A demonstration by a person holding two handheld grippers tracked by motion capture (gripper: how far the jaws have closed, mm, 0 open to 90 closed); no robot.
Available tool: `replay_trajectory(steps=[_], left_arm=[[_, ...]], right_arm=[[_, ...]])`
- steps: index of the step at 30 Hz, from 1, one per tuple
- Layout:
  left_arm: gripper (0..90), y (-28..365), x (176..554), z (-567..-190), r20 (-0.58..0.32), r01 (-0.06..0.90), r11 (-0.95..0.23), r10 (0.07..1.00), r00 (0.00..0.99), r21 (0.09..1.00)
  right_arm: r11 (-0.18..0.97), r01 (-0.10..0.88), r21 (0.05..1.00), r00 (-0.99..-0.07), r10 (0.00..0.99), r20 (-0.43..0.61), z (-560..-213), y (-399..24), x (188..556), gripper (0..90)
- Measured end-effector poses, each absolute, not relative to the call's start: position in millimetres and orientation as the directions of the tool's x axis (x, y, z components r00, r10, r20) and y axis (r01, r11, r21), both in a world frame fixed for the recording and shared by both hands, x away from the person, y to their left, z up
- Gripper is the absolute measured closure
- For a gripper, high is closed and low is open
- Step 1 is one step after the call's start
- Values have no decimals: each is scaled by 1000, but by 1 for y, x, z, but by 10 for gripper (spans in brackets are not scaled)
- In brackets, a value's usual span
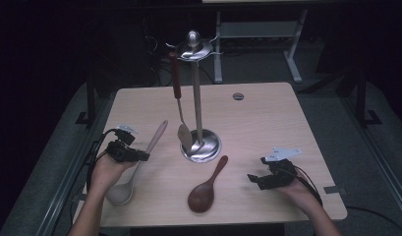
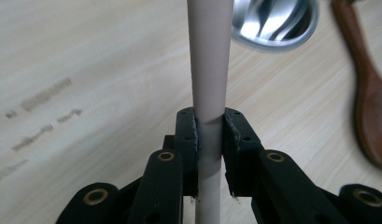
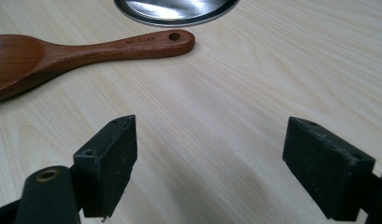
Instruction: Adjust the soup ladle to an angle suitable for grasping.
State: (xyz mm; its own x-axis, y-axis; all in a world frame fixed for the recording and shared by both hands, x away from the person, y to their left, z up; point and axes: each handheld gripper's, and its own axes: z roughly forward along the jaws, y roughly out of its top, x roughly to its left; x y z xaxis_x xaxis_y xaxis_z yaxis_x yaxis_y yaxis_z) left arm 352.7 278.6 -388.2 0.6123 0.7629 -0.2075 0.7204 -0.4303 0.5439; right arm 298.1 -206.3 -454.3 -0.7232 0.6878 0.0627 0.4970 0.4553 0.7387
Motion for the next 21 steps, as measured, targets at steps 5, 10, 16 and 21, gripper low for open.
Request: replay_trajectory(steps=[5,10,16,21], left_arm=[[773,283,346,-376,-207,679,-413,743,636,607],[774,287,339,-366,-220,637,-383,716,662,669],[774,288,330,-356,-234,604,-361,689,687,711],[774,288,326,-351,-225,582,-372,670,708,723]], right_arm=[[456,496,739,-723,688,61,-455,-207,298,178],[455,497,739,-723,688,62,-455,-207,298,178],[452,499,739,-720,691,64,-455,-207,299,178],[452,499,739,-720,691,63,-455,-207,299,178]])
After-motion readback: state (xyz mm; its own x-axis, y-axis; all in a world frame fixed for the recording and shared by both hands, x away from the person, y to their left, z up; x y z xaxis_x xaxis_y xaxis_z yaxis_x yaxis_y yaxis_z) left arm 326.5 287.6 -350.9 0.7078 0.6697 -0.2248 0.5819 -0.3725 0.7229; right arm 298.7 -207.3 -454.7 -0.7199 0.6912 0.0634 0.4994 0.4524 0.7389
